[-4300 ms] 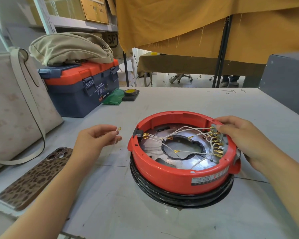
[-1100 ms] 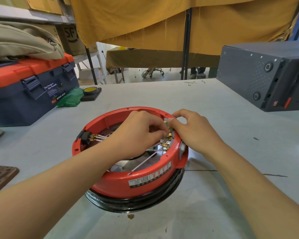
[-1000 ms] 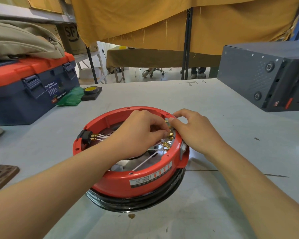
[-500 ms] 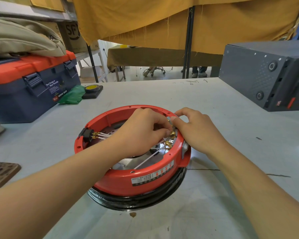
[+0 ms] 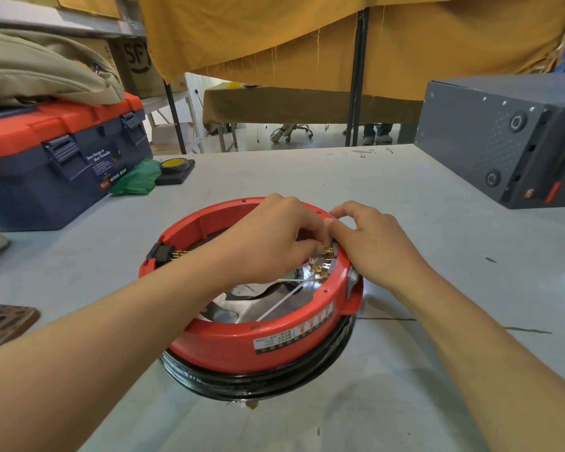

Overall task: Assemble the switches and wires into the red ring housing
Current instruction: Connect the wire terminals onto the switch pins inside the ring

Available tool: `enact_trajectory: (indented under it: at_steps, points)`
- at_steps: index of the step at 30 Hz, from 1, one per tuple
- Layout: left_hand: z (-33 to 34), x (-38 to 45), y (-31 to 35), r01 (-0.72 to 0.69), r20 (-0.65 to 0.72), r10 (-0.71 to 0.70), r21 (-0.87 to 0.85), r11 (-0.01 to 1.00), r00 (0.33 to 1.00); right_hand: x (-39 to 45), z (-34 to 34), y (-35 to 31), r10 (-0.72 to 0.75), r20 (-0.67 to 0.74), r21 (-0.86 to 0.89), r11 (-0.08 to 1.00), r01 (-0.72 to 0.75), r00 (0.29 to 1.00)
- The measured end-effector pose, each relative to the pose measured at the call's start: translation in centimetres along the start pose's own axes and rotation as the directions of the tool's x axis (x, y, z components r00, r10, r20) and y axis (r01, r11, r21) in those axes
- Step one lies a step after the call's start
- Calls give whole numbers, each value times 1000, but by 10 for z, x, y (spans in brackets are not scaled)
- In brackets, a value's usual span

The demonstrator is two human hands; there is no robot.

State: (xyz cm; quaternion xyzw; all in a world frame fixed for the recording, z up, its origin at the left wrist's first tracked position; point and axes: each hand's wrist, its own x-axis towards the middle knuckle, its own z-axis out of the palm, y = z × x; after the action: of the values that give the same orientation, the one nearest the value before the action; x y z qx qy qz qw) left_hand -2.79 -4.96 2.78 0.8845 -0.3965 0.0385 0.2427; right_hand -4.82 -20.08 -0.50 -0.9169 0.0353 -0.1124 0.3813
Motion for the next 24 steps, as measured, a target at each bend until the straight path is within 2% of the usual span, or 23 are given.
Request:
enact_trajectory:
  at_steps: [7,17,24]
  points:
    - [4,-3,-8,70,-6,-72,-159,985,997,0,-1,0,11,-2,38,999,-11,1000]
    - [1,-7,-11,130,6,-133,-264,956,991,1,-2,0,11,11,45,999,-12,1000]
    - [-10,-13,-9,154,80,-135,-343,927,988,1,-2,0,9,18,56,998,-10,1000]
